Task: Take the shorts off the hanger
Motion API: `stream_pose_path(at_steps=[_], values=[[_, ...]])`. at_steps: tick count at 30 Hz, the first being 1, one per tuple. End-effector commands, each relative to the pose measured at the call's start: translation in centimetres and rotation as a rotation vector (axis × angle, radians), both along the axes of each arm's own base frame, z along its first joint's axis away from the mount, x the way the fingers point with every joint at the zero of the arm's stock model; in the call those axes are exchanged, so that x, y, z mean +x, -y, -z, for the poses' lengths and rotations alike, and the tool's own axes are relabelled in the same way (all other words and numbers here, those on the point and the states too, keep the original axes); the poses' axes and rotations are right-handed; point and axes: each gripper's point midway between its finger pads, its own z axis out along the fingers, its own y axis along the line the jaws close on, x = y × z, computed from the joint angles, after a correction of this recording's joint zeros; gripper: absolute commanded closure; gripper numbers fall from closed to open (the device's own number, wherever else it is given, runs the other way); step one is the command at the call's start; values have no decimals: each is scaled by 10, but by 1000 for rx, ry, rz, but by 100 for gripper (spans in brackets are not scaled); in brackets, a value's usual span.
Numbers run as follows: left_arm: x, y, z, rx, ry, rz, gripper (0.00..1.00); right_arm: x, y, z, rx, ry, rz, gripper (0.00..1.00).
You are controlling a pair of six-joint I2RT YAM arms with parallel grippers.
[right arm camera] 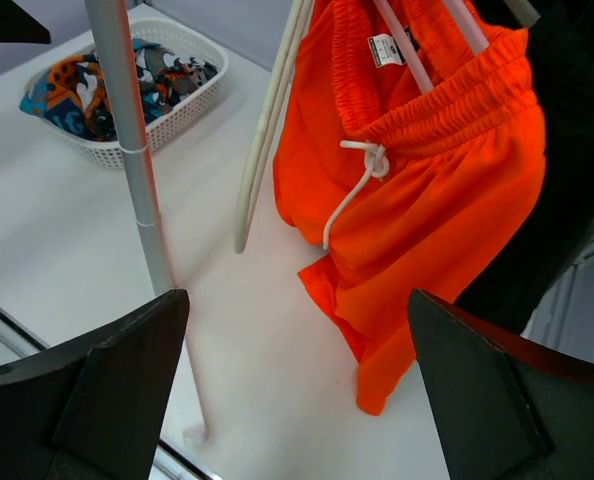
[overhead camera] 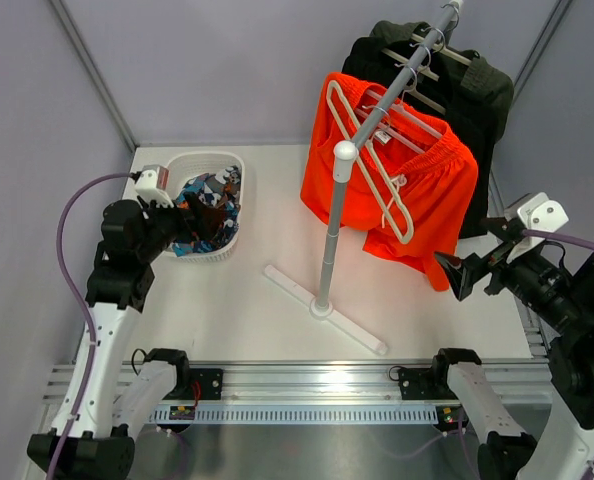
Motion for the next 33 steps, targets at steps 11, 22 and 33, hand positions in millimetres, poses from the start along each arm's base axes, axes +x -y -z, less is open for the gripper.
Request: stream_pose_path(at_steps=[11,22,33], values=[[-94,42,-11,-83,116,325,4,131,-17,-40,-189,52,-287,32],[-119,42,6,-89,104,339,3,201,-20,-56,-252,165,-312,36],[-127,43,7,-106,97,346,2,239,-44,-46,-319,191,-278,39]])
